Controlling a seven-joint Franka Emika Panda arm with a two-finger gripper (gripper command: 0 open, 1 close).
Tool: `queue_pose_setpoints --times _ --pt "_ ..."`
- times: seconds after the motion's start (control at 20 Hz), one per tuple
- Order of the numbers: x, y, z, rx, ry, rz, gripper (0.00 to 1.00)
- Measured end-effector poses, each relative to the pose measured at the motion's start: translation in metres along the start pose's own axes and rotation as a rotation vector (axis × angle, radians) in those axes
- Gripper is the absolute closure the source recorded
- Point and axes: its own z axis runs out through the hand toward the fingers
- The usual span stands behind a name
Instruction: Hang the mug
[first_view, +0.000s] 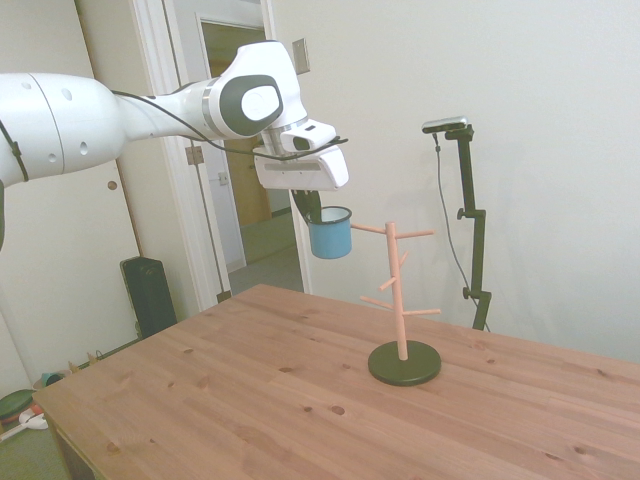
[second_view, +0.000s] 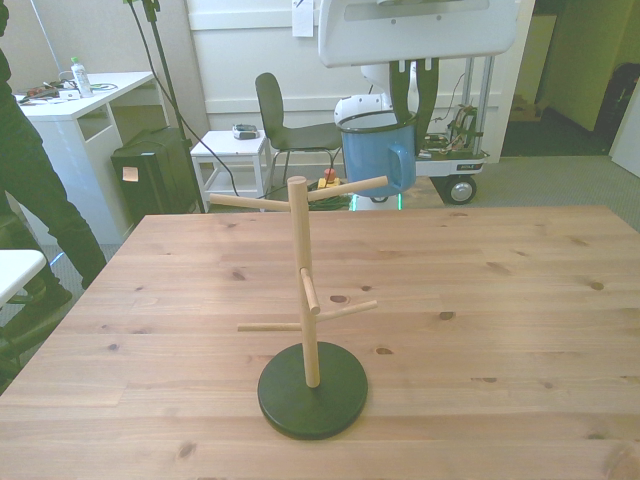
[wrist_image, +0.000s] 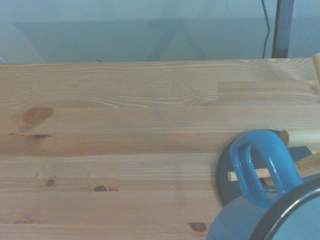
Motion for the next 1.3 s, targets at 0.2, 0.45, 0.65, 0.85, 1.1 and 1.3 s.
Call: queue_pose_setpoints --times 0.2,0.45,0.65,0.85,1.1,1.3 --pt "0.010 -0.021 -0.004 -0.002 -0.005 0.001 1.00" --pt "0.040 -0.008 -0.006 0.002 -0.010 0.038 1.00" --pt "0.051 0.008 -0.013 0.009 -0.011 0.047 1.00" --pt "0.061 0.023 -0.011 0.011 -0.022 0.064 1.00" --pt "0.069 0.036 -0.007 0.013 -0.035 0.075 1.00" --pt "0.070 0.039 -0.005 0.009 -0.039 0.081 0.00"
